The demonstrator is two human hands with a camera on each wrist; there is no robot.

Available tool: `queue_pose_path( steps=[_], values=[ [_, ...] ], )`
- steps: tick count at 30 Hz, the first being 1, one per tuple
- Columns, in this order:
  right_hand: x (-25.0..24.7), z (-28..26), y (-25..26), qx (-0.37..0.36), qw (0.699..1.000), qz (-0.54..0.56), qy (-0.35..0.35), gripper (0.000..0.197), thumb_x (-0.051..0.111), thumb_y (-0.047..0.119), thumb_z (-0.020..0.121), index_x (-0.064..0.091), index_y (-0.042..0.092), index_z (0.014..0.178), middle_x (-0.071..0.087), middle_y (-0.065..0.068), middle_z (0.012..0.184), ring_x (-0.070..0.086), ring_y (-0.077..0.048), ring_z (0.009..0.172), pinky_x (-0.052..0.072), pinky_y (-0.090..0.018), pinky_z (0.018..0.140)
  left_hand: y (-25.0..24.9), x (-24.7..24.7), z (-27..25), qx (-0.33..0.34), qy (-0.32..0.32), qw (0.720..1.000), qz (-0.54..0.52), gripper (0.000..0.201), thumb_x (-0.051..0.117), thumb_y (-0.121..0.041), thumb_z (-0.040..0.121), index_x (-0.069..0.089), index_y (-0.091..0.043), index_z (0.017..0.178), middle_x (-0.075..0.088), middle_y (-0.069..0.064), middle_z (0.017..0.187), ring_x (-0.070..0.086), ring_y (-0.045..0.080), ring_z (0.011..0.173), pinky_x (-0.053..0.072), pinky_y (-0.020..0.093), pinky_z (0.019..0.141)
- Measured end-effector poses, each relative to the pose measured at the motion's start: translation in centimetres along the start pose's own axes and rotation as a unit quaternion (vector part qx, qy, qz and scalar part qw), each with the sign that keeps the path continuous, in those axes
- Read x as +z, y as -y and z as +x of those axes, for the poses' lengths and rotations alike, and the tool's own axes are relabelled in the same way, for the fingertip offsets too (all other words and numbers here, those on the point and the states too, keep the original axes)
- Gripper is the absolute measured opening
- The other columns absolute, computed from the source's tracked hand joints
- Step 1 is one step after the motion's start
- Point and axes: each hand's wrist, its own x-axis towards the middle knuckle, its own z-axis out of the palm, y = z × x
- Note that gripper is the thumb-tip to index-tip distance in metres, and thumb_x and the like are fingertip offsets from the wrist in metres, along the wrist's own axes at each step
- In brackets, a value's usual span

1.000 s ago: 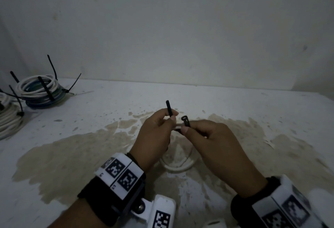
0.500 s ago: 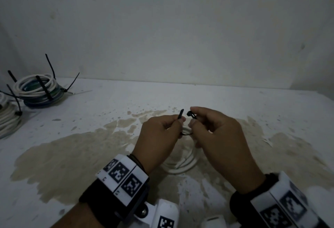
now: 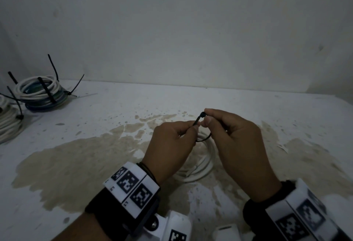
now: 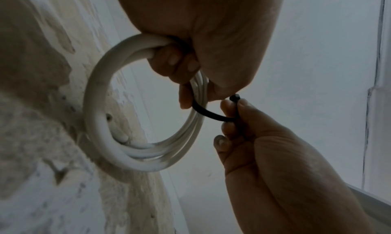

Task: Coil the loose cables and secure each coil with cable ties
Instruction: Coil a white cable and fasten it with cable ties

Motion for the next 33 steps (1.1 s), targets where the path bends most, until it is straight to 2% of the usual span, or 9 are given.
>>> queue_pose_path(
  steps=[7,11,14,19,21,25,27,30,33],
  values=[
    [0.1,-0.1,0.2,0.003,1.000,0.023,0.007,0.019,0.064,0.013,0.088,0.071,0.022,0.103,0.066,0.019,0.091,0.063,0.006,0.092,0.046,-0.005,0.081,0.2,0.0,-0.1,0.004,0.001,1.000,-0.002,0.023,0.055,-0.019,0.093,0.077,-0.021,0.089,0.064,-0.022,0.058,0.056,-0.007,0.053,0.036,0.006,0.052],
    [0.1,-0.2,0.5,-0.015,1.000,0.022,-0.004,0.022,0.065,0.014,0.088,0.066,0.028,0.104,0.064,0.023,0.090,0.063,0.005,0.092,0.046,-0.006,0.081,0.3,0.1,-0.2,0.015,-0.004,1.000,0.005,0.021,0.056,-0.021,0.093,0.077,-0.026,0.094,0.072,-0.010,0.070,0.066,0.006,0.065,0.051,0.021,0.062],
    [0.0,-0.3,0.6,-0.035,0.999,0.012,-0.019,0.022,0.064,0.014,0.089,0.064,0.029,0.105,0.061,0.027,0.092,0.062,0.003,0.094,0.046,-0.006,0.082,0.2,0.1,-0.2,0.028,-0.004,1.000,0.007,0.022,0.055,-0.020,0.093,0.076,-0.026,0.096,0.071,-0.009,0.068,0.066,0.009,0.064,0.051,0.021,0.061],
    [0.2,-0.3,0.4,-0.016,1.000,0.016,-0.007,0.020,0.064,0.012,0.088,0.068,0.027,0.101,0.066,0.020,0.090,0.065,0.000,0.089,0.050,-0.012,0.082,0.4,0.1,-0.2,0.022,0.003,1.000,0.006,0.022,0.055,-0.017,0.093,0.076,-0.023,0.098,0.062,-0.026,0.056,0.060,-0.005,0.060,0.039,0.006,0.055],
    [0.2,-0.3,0.5,-0.011,1.000,0.014,0.001,0.020,0.064,0.013,0.088,0.067,0.029,0.099,0.066,0.020,0.090,0.065,0.000,0.088,0.050,-0.011,0.080,0.3,0.1,-0.2,0.026,0.001,1.000,0.004,0.022,0.055,-0.017,0.094,0.076,-0.024,0.099,0.065,-0.020,0.059,0.063,0.000,0.060,0.041,0.012,0.053],
    [-0.1,-0.2,1.0,0.020,0.998,0.037,0.042,0.022,0.065,0.012,0.087,0.068,0.033,0.089,0.070,0.017,0.081,0.065,0.002,0.080,0.049,-0.008,0.072,0.5,0.0,-0.2,0.030,-0.003,1.000,0.004,0.024,0.054,-0.018,0.094,0.075,-0.030,0.099,0.072,-0.013,0.071,0.066,0.005,0.064,0.053,0.024,0.064],
    [-0.5,0.1,1.3,0.059,0.992,0.085,0.069,0.018,0.065,0.010,0.086,0.068,0.028,0.088,0.072,0.009,0.076,0.066,-0.001,0.072,0.049,-0.010,0.066,0.6,0.0,-0.2,0.032,-0.003,0.999,0.011,0.025,0.054,-0.018,0.095,0.074,-0.033,0.099,0.072,-0.010,0.073,0.066,0.010,0.065,0.053,0.032,0.067],
    [-1.0,0.3,1.8,0.108,0.978,0.158,0.084,0.012,0.062,0.007,0.087,0.068,0.018,0.091,0.071,0.001,0.066,0.065,-0.002,0.060,0.045,-0.008,0.055,0.6,0.1,-0.3,0.036,-0.003,0.999,-0.001,0.028,0.055,-0.016,0.094,0.072,-0.038,0.093,0.073,-0.014,0.076,0.067,0.005,0.069,0.055,0.033,0.071],
    [-1.0,0.3,1.9,0.117,0.976,0.161,0.090,0.014,0.061,0.008,0.088,0.067,0.019,0.093,0.071,-0.001,0.065,0.064,-0.001,0.058,0.043,-0.005,0.053,0.7,0.3,-0.3,0.040,0.002,0.999,0.002,0.026,0.055,-0.018,0.095,0.074,-0.035,0.094,0.073,-0.009,0.075,0.068,0.008,0.071,0.056,0.039,0.073]
  ],
)
